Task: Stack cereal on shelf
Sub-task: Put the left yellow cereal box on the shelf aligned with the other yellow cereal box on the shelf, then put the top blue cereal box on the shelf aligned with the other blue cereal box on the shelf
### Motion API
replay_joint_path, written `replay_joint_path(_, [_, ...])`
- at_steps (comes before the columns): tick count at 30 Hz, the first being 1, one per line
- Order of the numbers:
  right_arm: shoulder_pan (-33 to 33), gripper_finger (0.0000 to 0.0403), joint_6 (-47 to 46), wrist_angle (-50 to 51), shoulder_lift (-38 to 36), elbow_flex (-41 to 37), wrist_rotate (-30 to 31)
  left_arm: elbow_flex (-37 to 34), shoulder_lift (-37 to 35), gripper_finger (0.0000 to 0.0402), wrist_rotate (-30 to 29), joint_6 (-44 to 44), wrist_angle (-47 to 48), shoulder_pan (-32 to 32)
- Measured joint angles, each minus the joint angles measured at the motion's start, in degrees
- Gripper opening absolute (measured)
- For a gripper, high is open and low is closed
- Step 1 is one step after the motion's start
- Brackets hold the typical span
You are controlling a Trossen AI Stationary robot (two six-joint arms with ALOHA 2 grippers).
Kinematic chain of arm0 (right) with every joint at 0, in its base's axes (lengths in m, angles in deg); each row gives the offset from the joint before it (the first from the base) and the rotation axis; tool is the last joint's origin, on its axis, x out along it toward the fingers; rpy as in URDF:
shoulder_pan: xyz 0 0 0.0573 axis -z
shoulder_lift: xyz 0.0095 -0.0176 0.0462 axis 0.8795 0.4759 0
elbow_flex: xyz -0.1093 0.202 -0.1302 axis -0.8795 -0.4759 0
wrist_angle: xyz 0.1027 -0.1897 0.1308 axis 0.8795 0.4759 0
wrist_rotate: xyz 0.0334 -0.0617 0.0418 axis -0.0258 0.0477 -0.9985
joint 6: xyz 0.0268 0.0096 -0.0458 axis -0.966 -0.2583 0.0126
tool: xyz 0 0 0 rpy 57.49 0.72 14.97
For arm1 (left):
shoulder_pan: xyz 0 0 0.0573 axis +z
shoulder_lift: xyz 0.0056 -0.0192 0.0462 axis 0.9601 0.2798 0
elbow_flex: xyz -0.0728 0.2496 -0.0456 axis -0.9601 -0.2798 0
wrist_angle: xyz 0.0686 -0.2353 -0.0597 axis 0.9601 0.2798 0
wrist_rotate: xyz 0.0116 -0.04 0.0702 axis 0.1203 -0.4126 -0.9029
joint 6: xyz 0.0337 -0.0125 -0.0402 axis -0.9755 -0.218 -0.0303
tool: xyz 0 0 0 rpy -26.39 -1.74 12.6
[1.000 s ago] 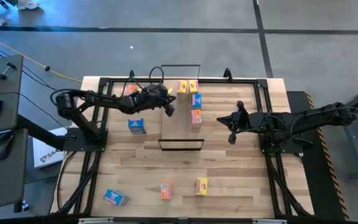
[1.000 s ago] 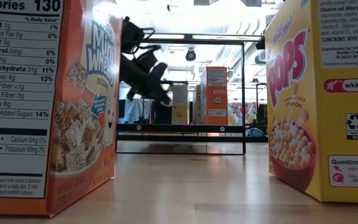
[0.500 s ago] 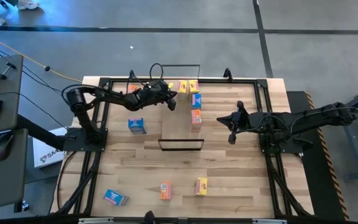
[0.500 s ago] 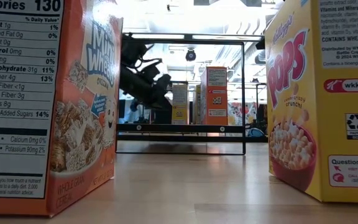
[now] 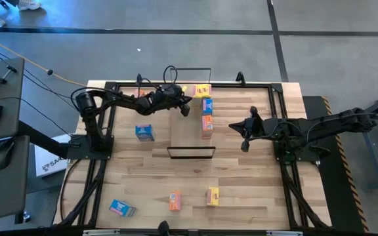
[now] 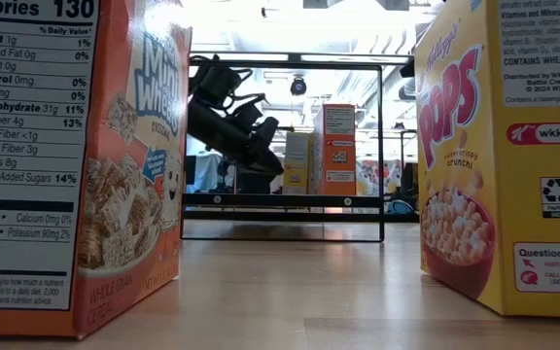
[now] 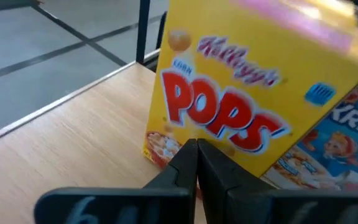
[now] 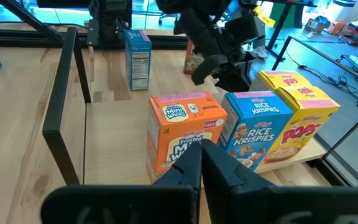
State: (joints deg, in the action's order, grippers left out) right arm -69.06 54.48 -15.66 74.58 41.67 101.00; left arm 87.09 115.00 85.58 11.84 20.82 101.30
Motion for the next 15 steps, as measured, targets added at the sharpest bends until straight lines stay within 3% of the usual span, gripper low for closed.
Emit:
replay_joint_path(8, [0.0, 0.0, 0.0, 0.0, 0.0, 0.0, 0.0, -3.2, -6.6, 0.0, 0.0, -1.5, 4.1, 0.2])
replay_joint_path(12, [0.0, 0.0, 0.3, -2.6, 0.8, 0.0, 0.0, -7.5, -13.3, 0.0, 0.1, -3.2, 6.0, 0.2])
replay_joint_path(15, [0.0, 0.0, 2.2, -5.4, 2.7, 0.0, -1.3, -8.9, -19.6, 0.0, 2.6, -2.6, 13.7, 0.2])
